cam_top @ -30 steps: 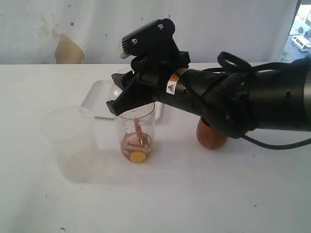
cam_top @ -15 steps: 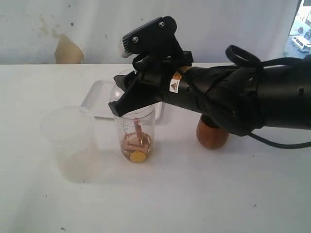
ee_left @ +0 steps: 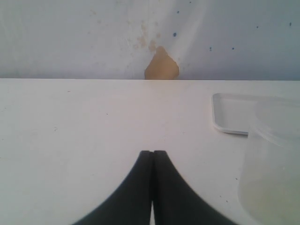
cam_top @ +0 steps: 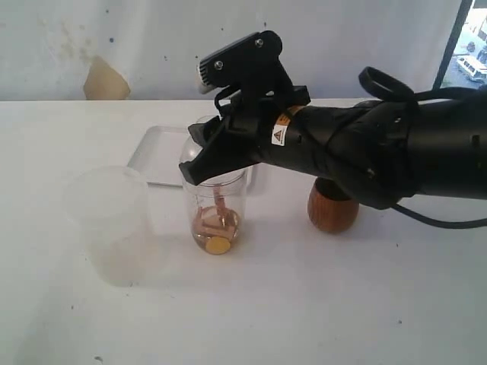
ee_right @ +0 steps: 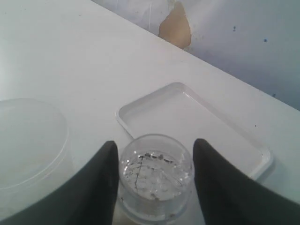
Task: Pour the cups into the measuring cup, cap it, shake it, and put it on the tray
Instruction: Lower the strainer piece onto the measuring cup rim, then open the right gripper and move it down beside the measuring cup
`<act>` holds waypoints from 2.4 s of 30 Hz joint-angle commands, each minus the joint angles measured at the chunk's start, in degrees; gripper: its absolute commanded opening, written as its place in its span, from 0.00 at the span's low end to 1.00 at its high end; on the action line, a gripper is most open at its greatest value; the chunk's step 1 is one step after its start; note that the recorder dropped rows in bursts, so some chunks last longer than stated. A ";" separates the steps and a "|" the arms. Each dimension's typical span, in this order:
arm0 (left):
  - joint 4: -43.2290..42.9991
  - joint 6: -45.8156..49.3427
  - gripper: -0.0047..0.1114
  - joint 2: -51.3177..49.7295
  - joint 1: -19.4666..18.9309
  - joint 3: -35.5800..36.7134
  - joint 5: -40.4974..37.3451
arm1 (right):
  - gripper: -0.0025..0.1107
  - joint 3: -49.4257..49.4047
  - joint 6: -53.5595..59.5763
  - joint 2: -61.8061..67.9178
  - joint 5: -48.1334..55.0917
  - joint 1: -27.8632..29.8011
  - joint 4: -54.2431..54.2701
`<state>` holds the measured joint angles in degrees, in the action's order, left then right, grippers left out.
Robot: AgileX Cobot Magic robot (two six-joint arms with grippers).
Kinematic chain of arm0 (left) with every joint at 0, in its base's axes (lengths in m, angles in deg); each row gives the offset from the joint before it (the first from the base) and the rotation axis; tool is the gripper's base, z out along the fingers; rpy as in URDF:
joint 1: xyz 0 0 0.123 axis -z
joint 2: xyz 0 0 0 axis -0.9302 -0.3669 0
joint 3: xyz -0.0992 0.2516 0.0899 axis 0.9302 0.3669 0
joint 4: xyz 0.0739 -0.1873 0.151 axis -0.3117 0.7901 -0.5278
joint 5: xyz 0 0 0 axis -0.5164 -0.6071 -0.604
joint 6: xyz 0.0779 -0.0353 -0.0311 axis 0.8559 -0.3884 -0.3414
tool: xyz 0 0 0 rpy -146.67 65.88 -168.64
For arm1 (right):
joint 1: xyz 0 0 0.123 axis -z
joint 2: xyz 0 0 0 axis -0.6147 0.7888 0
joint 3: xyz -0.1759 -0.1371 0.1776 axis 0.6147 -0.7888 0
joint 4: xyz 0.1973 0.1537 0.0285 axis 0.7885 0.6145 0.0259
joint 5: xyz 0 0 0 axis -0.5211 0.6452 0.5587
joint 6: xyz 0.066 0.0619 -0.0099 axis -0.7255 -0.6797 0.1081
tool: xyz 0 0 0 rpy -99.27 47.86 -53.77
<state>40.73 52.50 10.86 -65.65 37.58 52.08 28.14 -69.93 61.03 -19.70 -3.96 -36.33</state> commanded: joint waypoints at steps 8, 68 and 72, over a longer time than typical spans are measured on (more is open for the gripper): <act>0.69 0.04 0.93 -0.26 -0.11 -0.12 0.14 | 0.02 -1.55 0.22 0.18 -1.17 0.73 0.17; 0.69 0.04 0.93 -0.26 -0.11 -0.12 0.14 | 0.80 -5.84 0.36 -4.74 -4.47 0.73 0.42; 0.69 0.04 0.93 -0.26 -0.11 -0.12 0.14 | 0.80 -5.84 0.36 -8.27 1.74 0.73 -0.13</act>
<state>40.73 52.50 10.86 -65.65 37.58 52.08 22.19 -70.00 54.96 -22.05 -3.74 -35.90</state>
